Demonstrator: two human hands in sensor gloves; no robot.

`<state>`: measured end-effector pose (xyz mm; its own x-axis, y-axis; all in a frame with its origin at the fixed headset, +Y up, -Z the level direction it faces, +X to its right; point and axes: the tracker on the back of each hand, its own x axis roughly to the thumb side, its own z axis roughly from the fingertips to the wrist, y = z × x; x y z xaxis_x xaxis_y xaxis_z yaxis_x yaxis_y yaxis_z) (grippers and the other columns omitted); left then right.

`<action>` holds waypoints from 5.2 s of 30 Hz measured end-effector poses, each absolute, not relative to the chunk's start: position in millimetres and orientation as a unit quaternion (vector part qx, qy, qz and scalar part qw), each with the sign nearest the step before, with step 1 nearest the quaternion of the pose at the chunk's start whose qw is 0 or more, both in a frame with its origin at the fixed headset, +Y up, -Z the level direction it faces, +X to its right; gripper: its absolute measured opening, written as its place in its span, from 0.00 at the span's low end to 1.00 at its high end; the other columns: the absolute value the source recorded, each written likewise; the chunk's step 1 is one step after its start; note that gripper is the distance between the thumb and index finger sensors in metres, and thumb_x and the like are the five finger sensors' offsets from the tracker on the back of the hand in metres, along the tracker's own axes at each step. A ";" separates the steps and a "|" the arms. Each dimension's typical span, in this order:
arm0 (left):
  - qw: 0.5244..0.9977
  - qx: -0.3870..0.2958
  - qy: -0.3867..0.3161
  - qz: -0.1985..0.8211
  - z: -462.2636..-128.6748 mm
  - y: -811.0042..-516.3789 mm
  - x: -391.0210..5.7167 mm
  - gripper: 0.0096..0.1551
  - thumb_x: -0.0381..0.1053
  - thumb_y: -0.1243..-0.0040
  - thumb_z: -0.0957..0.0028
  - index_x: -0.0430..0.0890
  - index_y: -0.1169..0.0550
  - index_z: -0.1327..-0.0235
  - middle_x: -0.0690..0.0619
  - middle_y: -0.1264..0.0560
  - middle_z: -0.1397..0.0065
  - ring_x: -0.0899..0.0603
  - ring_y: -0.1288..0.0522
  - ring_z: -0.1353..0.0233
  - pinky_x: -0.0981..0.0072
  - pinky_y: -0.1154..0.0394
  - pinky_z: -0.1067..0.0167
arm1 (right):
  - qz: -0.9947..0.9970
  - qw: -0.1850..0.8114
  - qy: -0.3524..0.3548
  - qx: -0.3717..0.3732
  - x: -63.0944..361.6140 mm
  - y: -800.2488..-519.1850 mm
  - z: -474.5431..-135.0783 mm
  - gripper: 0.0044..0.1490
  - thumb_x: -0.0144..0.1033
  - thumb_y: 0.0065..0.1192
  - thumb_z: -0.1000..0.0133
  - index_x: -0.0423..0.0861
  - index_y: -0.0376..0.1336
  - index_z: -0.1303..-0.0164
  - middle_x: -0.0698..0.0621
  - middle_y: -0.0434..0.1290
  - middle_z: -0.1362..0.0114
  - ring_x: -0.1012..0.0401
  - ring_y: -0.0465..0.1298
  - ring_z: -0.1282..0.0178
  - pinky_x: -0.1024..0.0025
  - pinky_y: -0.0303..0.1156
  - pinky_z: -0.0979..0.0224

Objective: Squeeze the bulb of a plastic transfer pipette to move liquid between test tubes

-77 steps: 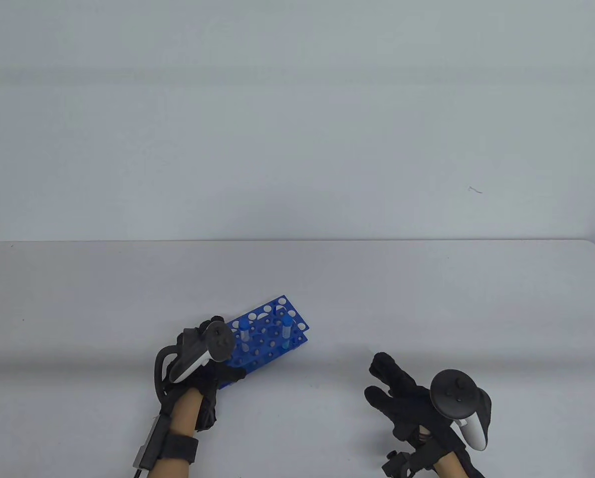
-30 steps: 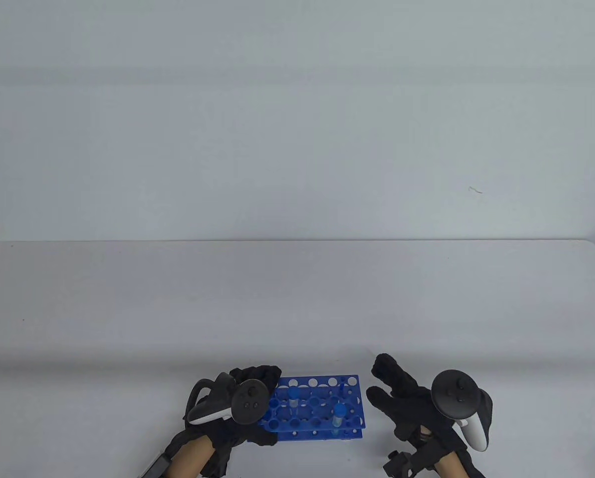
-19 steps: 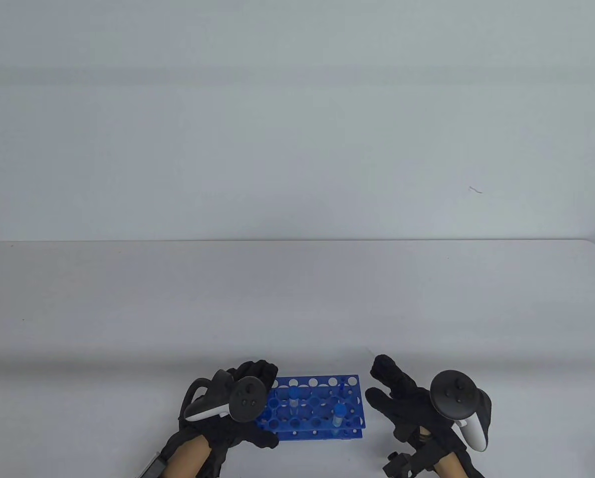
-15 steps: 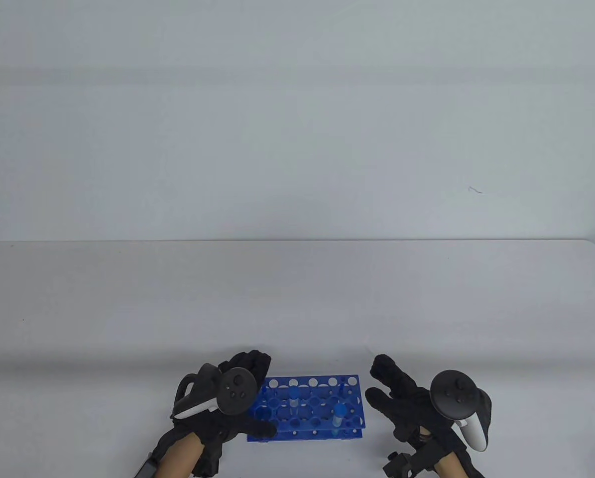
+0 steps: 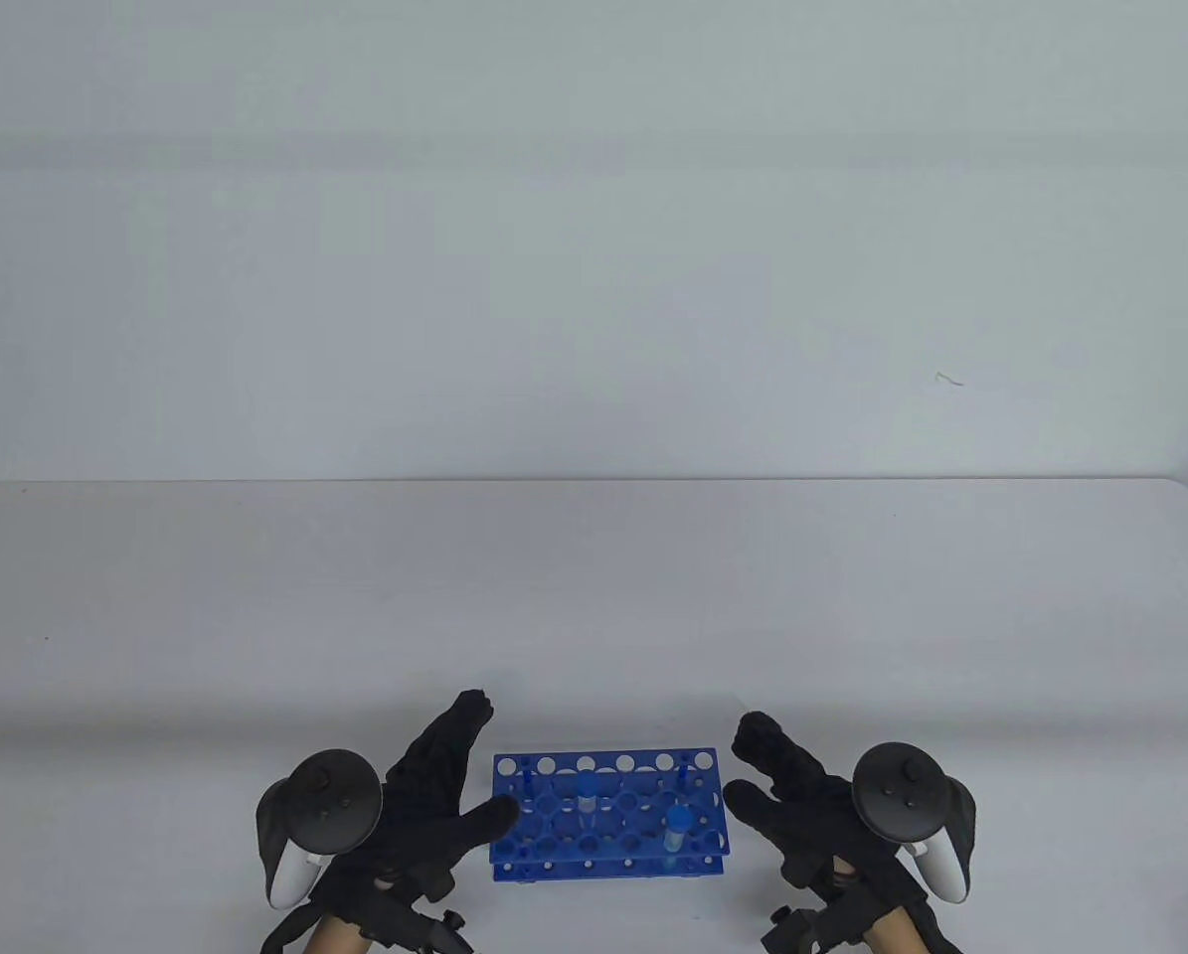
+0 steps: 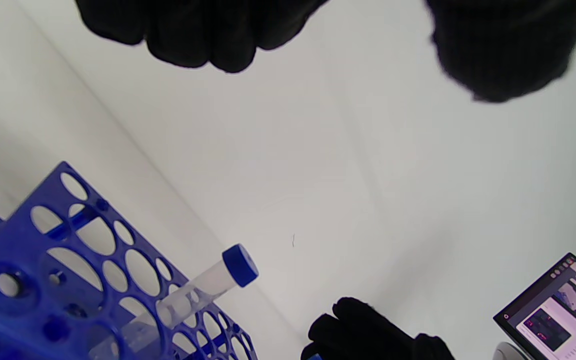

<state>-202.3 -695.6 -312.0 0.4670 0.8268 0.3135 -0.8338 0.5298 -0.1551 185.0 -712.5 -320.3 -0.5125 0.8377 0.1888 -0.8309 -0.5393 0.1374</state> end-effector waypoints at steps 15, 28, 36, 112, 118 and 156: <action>0.840 -0.029 -0.174 0.514 -314.6 -722.9 -198.3 0.65 0.76 0.46 0.60 0.42 0.48 0.15 0.39 0.46 0.12 0.31 0.45 0.15 0.35 0.45 0.20 | 0.940 0.293 0.015 0.173 153.1 -723.4 -312.5 0.56 0.59 0.66 0.57 0.39 0.58 0.23 0.40 0.72 0.29 0.43 0.69 0.34 0.44 0.62 0.33; 0.835 -0.019 -0.177 0.520 -316.1 -722.0 -200.8 0.65 0.76 0.47 0.60 0.42 0.48 0.15 0.39 0.45 0.12 0.31 0.44 0.15 0.35 0.44 0.20 | 0.976 0.171 -0.049 0.122 120.3 -740.9 -305.5 0.45 0.61 0.69 0.62 0.47 0.71 0.38 0.51 0.73 0.52 0.51 0.71 0.50 0.48 0.64 0.41; 0.838 -0.017 -0.181 0.514 -315.8 -721.9 -200.2 0.64 0.76 0.47 0.60 0.42 0.47 0.15 0.39 0.45 0.12 0.31 0.44 0.16 0.35 0.44 0.20 | 0.969 0.204 -0.082 0.109 120.3 -750.9 -304.3 0.33 0.56 0.71 0.61 0.55 0.73 0.47 0.55 0.73 0.58 0.54 0.72 0.53 0.50 0.66 0.42; 0.961 0.158 -0.226 -0.014 -298.7 -703.9 -19.6 0.35 0.71 0.43 0.59 0.56 0.21 0.41 0.60 0.18 0.42 0.48 0.27 0.37 0.49 0.31 0.35 | 0.967 0.217 -0.070 0.112 121.3 -751.7 -306.4 0.30 0.55 0.71 0.61 0.57 0.72 0.49 0.55 0.73 0.59 0.54 0.73 0.53 0.50 0.67 0.41; 0.962 0.090 -0.256 0.016 -301.4 -699.5 -22.7 0.45 0.69 0.43 0.57 0.56 0.31 0.23 0.57 0.23 0.25 0.46 0.30 0.29 0.48 0.34 0.31 | 0.967 0.217 -0.070 0.113 121.3 -751.9 -306.7 0.30 0.55 0.71 0.61 0.57 0.72 0.48 0.55 0.73 0.59 0.54 0.73 0.53 0.50 0.67 0.41; 0.961 0.103 -0.256 0.013 -299.1 -696.3 -20.3 0.33 0.63 0.36 0.54 0.57 0.23 0.33 0.58 0.17 0.38 0.50 0.26 0.36 0.49 0.31 0.32 | 0.967 0.218 -0.070 0.112 121.1 -752.6 -306.6 0.30 0.55 0.71 0.61 0.57 0.72 0.48 0.55 0.73 0.59 0.54 0.73 0.53 0.50 0.67 0.41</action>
<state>-20.3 -696.3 -299.1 0.8687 -0.0283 0.4945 -0.0768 0.9786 0.1910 121.1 -752.6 -306.6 -0.8796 0.4064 0.2475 -0.4377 -0.8950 -0.0861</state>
